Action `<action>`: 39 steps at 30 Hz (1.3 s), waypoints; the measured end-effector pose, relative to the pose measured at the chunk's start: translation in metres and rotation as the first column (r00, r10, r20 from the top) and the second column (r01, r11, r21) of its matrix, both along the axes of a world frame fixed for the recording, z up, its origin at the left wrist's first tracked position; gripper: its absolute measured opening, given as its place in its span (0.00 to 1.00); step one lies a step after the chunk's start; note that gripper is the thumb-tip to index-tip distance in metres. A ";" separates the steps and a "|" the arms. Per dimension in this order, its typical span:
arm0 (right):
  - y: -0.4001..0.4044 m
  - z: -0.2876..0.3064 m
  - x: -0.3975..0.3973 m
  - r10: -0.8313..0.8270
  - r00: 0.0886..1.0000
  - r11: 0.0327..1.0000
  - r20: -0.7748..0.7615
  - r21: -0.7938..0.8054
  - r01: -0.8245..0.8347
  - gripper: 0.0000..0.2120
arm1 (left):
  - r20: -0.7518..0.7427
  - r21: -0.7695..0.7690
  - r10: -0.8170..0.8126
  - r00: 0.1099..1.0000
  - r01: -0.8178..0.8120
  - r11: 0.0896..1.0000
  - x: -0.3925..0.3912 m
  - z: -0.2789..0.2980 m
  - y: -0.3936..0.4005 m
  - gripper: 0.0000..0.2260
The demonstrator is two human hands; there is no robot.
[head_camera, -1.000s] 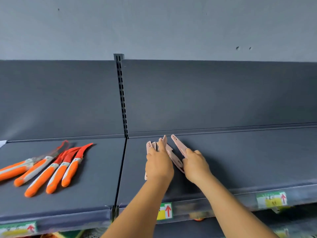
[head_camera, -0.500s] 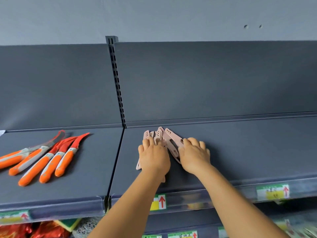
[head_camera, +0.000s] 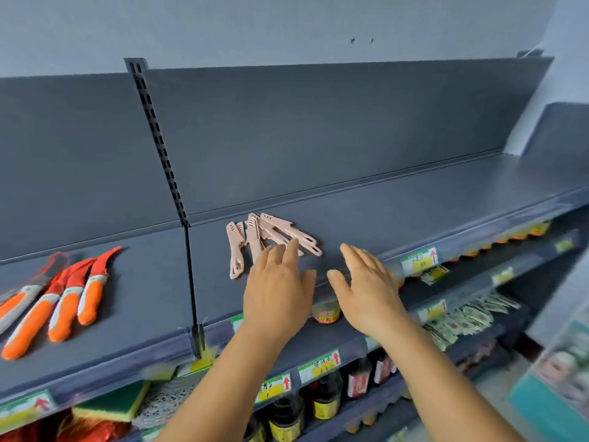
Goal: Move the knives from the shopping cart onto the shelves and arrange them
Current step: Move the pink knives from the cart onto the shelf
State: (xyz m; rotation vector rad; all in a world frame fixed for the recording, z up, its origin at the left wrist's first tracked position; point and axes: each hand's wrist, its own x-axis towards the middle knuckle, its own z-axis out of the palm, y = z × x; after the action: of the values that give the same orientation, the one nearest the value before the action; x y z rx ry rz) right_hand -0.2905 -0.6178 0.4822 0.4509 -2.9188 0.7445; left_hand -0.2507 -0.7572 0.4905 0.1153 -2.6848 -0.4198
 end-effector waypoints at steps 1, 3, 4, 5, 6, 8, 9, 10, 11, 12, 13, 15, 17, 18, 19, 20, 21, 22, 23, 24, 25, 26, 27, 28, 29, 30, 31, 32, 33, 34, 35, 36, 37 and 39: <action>0.006 -0.004 0.014 -0.026 1.000 1.000 0.008 -0.010 0.026 0.28 | -0.001 -0.007 -0.042 0.999 0.042 0.999 0.011 -0.004 0.004 0.26; 0.019 -0.013 0.042 -0.078 0.997 0.997 0.021 -0.012 0.078 0.28 | 0.012 -0.027 -0.112 0.994 0.112 0.993 0.030 -0.015 0.013 0.26; 0.025 -0.019 0.056 -0.103 0.994 0.995 0.027 -0.011 0.103 0.28 | 0.024 -0.040 -0.141 0.990 0.142 0.989 0.040 -0.021 0.018 0.26; 0.031 -0.024 0.070 -0.133 0.990 0.991 0.041 -0.008 0.133 0.28 | 0.042 -0.046 -0.172 0.984 0.174 0.984 0.050 -0.027 0.023 0.26; 0.038 -0.030 0.084 -0.167 0.984 0.986 0.063 -0.003 0.167 0.28 | 0.071 -0.050 -0.208 0.975 0.212 0.976 0.059 -0.034 0.029 0.27; 0.052 -0.043 0.112 -0.237 0.966 0.971 0.104 0.005 0.237 0.28 | 0.109 -0.053 -0.281 0.953 0.288 0.956 0.076 -0.049 0.041 0.27; 0.060 -0.049 0.126 -0.273 0.955 0.962 0.120 0.012 0.273 0.29 | 0.127 -0.051 -0.315 0.940 0.323 0.945 0.084 -0.055 0.048 0.27; 0.067 -0.056 0.139 -0.313 0.940 0.949 0.133 0.017 0.314 0.30 | 0.149 -0.053 -0.351 0.925 0.361 0.931 0.093 -0.060 0.056 0.26; 0.074 -0.063 0.152 -0.355 0.925 0.934 0.138 0.023 0.355 0.33 | 0.155 -0.065 -0.384 0.910 0.397 0.916 0.100 -0.066 0.065 0.25; 0.081 -0.069 0.165 -0.394 0.908 0.919 0.143 0.034 0.393 0.36 | 0.158 -0.062 -0.420 0.893 0.434 0.899 0.107 -0.073 0.074 0.26; 0.090 -0.076 0.178 -0.430 0.889 0.903 0.157 0.047 0.428 0.36 | 0.148 -0.049 -0.458 0.876 0.469 0.882 0.114 -0.081 0.084 0.27; 0.107 -0.091 0.205 -0.498 0.845 0.866 0.195 0.074 0.494 0.29 | 0.222 -0.021 -0.520 0.825 0.537 0.843 0.130 -0.093 0.105 0.28; 0.125 -0.104 0.232 -0.563 0.793 0.824 0.235 0.089 0.559 0.27 | 0.288 0.003 -0.572 0.768 0.597 0.802 0.144 -0.107 0.125 0.27; 0.134 -0.110 0.246 -0.596 0.761 0.799 0.257 0.100 0.593 0.27 | 0.303 0.011 -0.595 0.744 0.622 0.783 0.151 -0.115 0.136 0.27; 0.142 -0.117 0.259 -0.626 0.730 0.774 0.275 0.105 0.624 0.27 | 0.325 0.016 -0.610 0.723 0.641 0.768 0.159 -0.121 0.147 0.27; 0.151 -0.123 0.272 -0.651 0.700 0.749 0.292 0.102 0.654 0.27 | 0.341 0.027 -0.626 0.701 0.659 0.752 0.167 -0.126 0.159 0.26; 0.160 -0.130 0.284 -0.675 0.671 0.724 0.307 0.100 0.683 0.27 | 0.354 0.040 -0.645 0.677 0.678 0.734 0.176 -0.132 0.171 0.26; 0.169 -0.136 0.296 -0.697 0.643 0.699 0.317 0.101 0.708 0.26 | 0.372 0.054 -0.663 0.649 0.698 0.714 0.184 -0.138 0.182 0.26; 0.179 -0.141 0.307 -0.719 0.615 0.672 0.325 0.098 0.734 0.26 | 0.389 0.065 -0.682 0.620 0.720 0.691 0.192 -0.142 0.193 0.26; 0.189 -0.146 0.317 -0.738 0.585 0.644 0.336 0.096 0.759 0.26 | 0.399 0.080 -0.702 0.590 0.741 0.667 0.200 -0.147 0.205 0.26; 0.199 -0.151 0.327 -0.754 0.556 0.618 0.348 0.094 0.780 0.26 | 0.412 0.093 -0.719 0.560 0.759 0.645 0.207 -0.152 0.217 0.26; 0.210 -0.155 0.337 -0.767 0.529 0.596 0.363 0.096 0.798 0.26 | 0.430 0.105 -0.730 0.531 0.774 0.625 0.214 -0.157 0.229 0.26; 0.221 -0.159 0.346 -0.778 0.504 0.574 0.375 0.099 0.813 0.26 | 0.452 0.107 -0.737 0.503 0.790 0.604 0.220 -0.162 0.242 0.26; 0.233 -0.163 0.356 -0.790 0.480 0.552 0.382 0.103 0.827 0.26 | 0.466 0.108 -0.744 0.478 0.804 0.584 0.227 -0.167 0.256 0.26; 0.246 -0.167 0.366 -0.800 0.457 0.533 0.389 0.108 0.840 0.26 | 0.480 0.109 -0.750 0.455 0.817 0.566 0.233 -0.171 0.271 0.26; 0.260 -0.171 0.376 -0.807 0.437 0.514 0.397 0.108 0.851 0.25 | 0.492 0.114 -0.755 0.433 0.828 0.549 0.240 -0.175 0.286 0.26; 0.274 -0.175 0.385 -0.812 0.421 0.499 0.404 0.105 0.860 0.25 | 0.506 0.120 -0.758 0.412 0.836 0.535 0.247 -0.178 0.302 0.26; 0.288 -0.179 0.395 -0.814 0.409 0.487 0.411 0.102 0.867 0.25 | 0.517 0.132 -0.761 0.392 0.842 0.523 0.254 -0.181 0.318 0.26; 0.303 -0.183 0.404 -0.814 0.399 0.479 0.421 0.098 0.873 0.25 | 0.527 0.143 -0.762 0.378 0.844 0.517 0.262 -0.183 0.336 0.26; 0.318 -0.187 0.413 -0.813 0.391 0.472 0.432 0.095 0.877 0.25 | 0.534 0.154 -0.762 0.367 0.844 0.514 0.270 -0.186 0.354 0.26; 0.334 -0.191 0.421 -0.812 0.380 0.463 0.443 0.094 0.881 0.25 | 0.540 0.165 -0.762 0.358 0.843 0.512 0.277 -0.188 0.372 0.25; 0.349 -0.195 0.429 -0.813 0.369 0.454 0.451 0.091 0.887 0.25 | 0.545 0.176 -0.762 0.350 0.841 0.512 0.285 -0.191 0.390 0.25; 0.365 -0.200 0.436 -0.814 0.361 0.445 0.456 0.088 0.891 0.25 | 0.552 0.185 -0.760 0.344 0.838 0.514 0.292 -0.193 0.408 0.24; 0.395 -0.209 0.450 -0.814 0.348 0.429 0.464 0.077 0.900 0.24 | 0.565 0.200 -0.757 0.329 0.835 0.512 0.306 -0.199 0.442 0.22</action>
State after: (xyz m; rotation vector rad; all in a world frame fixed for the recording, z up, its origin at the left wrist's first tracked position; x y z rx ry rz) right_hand 0.1592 -0.2228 0.2728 -1.4154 -2.7103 0.9583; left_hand 0.0558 -0.3148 0.2917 -1.4674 -3.1791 -0.5463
